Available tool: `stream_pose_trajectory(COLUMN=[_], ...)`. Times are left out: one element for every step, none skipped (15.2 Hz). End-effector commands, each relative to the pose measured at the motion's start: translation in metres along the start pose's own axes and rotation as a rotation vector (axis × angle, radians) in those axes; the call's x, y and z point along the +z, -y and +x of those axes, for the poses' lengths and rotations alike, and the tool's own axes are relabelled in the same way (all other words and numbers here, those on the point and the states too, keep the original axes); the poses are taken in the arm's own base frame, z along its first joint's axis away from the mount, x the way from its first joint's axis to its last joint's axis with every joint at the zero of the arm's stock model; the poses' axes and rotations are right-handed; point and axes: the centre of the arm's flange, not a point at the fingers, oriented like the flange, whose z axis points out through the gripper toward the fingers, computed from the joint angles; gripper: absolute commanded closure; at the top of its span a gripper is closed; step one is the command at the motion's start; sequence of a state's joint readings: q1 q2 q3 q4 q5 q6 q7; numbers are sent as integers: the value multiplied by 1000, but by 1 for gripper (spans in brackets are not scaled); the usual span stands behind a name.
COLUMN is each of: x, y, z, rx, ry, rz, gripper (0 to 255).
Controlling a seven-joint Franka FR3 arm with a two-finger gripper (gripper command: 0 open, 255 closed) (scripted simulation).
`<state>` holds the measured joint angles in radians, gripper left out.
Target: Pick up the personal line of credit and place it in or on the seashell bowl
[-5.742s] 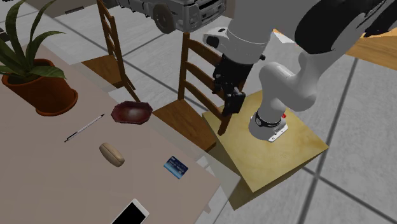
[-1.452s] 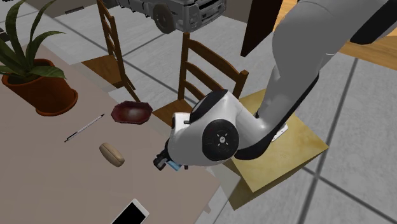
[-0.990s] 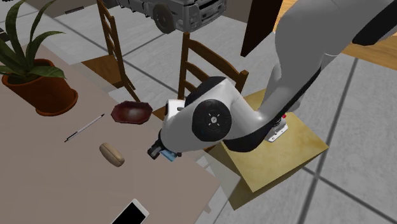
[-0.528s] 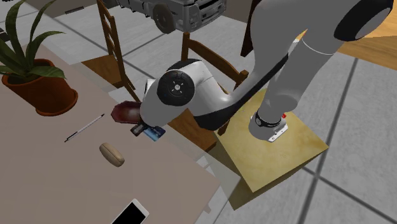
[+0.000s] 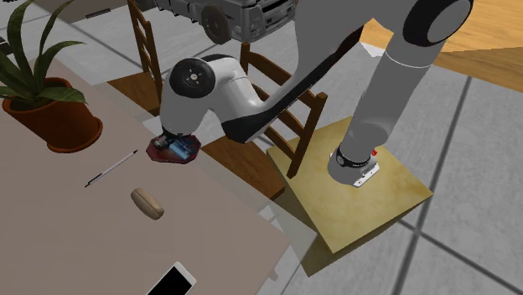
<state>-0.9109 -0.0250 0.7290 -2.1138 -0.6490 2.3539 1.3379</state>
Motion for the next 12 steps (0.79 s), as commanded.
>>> stream_pose_trajectory(x=[14, 20, 27, 34, 40, 47, 53, 55, 60, 64, 69, 73], y=[-6, -8, -11, -14, -16, -19, -22, -23, -23, -23, -23, -23], z=[22, 33, 44, 55, 67, 78, 89, 93, 90, 87, 84, 81], rx=[-2, -2, -2, -2, -2, -2, -2, -2, -2, -2, -2, -2], ry=[-1, -1, -1, -1, -1, -1, -1, -1, -1, -1, -1, -1], rz=[0, 0, 0, 0, 0, 0, 0, 0, 0, 0, 0, 0], gripper=[255, 255, 255, 255, 255, 255, 255, 255, 255, 255, 255, 255])
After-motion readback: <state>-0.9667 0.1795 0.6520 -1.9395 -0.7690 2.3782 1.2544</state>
